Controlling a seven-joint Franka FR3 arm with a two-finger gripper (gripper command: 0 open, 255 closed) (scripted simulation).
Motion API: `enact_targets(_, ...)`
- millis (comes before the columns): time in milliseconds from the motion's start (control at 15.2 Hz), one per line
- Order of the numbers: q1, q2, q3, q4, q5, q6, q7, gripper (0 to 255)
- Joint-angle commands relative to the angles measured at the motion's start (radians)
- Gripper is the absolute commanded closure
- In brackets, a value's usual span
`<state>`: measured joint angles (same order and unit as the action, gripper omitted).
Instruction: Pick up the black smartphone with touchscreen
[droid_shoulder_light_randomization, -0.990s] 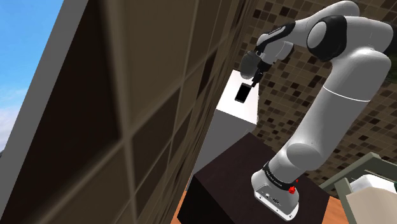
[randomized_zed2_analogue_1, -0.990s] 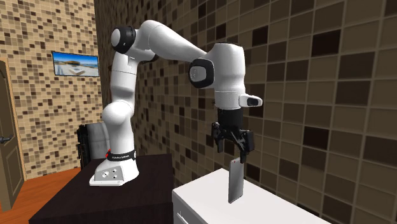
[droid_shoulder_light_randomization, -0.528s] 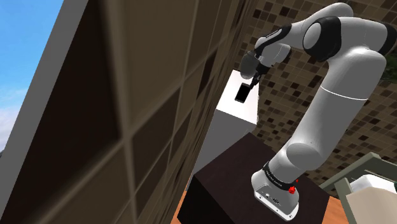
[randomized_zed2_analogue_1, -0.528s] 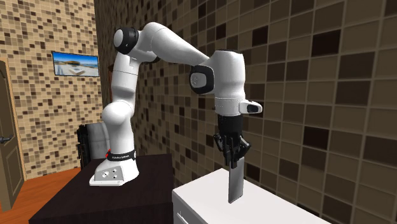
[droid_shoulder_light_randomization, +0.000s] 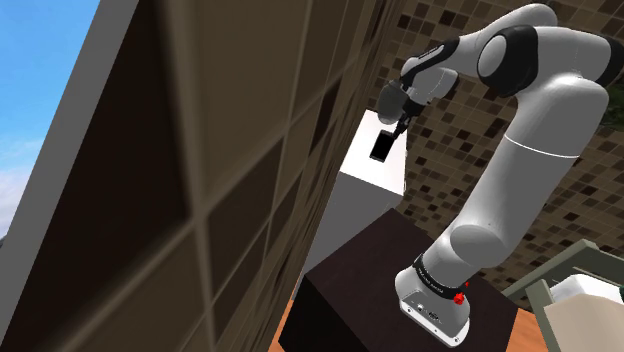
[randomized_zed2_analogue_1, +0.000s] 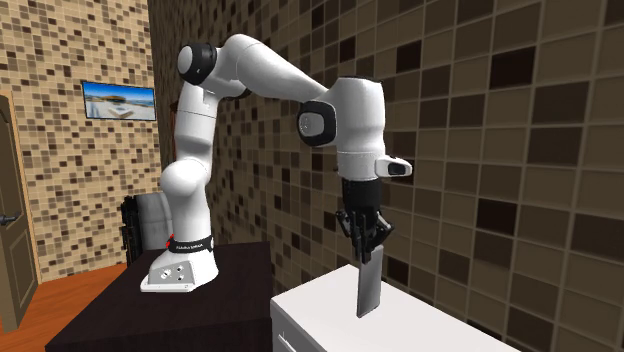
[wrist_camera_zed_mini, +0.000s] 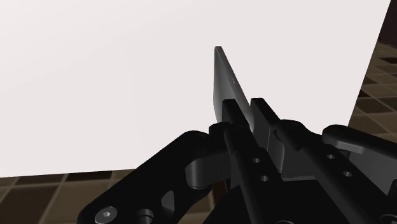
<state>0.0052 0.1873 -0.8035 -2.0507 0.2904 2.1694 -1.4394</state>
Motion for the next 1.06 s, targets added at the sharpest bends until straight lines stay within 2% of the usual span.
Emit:
enact_targets(0,0.003,-0.01,-0.003,0.009,-0.012,-0.016,0.01,255)
enact_targets(858,0.025,-0.1,-0.021,0.106,-0.105,-0.165,0.084,255)
enact_targets(990,0.025,-0.101,-0.021,0.108,-0.105,-0.167,0.085,255)
